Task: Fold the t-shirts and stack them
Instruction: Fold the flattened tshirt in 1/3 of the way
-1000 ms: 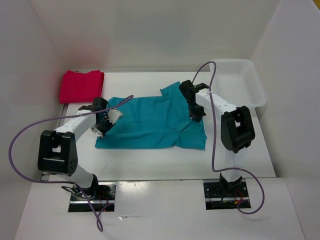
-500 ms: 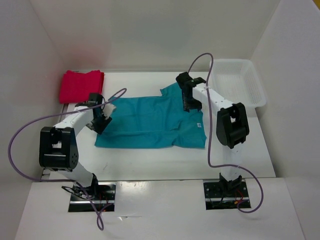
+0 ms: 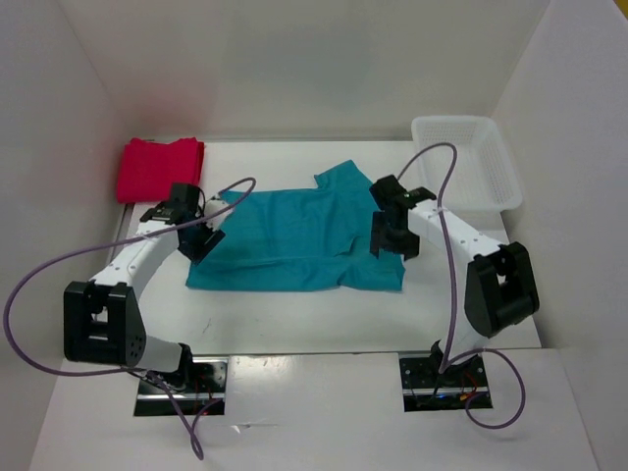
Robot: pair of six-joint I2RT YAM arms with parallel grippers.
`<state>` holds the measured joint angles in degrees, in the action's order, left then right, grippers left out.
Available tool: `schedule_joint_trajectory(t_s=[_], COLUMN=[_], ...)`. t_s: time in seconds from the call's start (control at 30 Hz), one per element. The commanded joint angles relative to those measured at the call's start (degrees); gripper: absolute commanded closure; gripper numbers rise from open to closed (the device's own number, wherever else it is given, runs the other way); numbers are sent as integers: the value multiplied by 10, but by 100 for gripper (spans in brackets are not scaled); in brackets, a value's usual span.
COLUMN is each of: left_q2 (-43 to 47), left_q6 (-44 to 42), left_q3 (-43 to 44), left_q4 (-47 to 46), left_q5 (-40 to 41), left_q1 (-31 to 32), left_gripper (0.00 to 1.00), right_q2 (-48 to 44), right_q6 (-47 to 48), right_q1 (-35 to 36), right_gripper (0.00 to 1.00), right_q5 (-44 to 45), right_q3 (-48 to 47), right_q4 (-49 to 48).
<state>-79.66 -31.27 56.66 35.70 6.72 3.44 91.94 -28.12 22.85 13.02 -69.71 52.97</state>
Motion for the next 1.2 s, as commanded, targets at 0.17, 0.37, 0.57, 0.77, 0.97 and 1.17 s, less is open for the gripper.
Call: schedule_joint_trajectory(t_s=[0.17,0.37,0.57,0.77,0.97,1.17], left_q2=[-48,-73,-110,-116,-122,-155], left_q6=[-63,-93,-69,-52,-46,-51], left_q3=[-33,-67,-54,-27,-1,30], left_q4=[-8,-54,-127,-148,-148,-154], left_q5=[-37,14,89,112,114,114], left_q1=[65,78,78,67,51,34], left_gripper=[24,21,21,21,20,18], right_q2=[-49,-31,13,32,38,43], right_q6=[-105,-116,-122,-117,-112,-112], right_q1=[-7,-12,-12,-23,-28,-28], right_gripper=[21,12,12,12,12,12], right_q5=[-73,-78,-84,-95,-100,-100], right_q3=[99,117,122,122,122,122], right_q4=[-41,-59,-76,-81,-87,-87])
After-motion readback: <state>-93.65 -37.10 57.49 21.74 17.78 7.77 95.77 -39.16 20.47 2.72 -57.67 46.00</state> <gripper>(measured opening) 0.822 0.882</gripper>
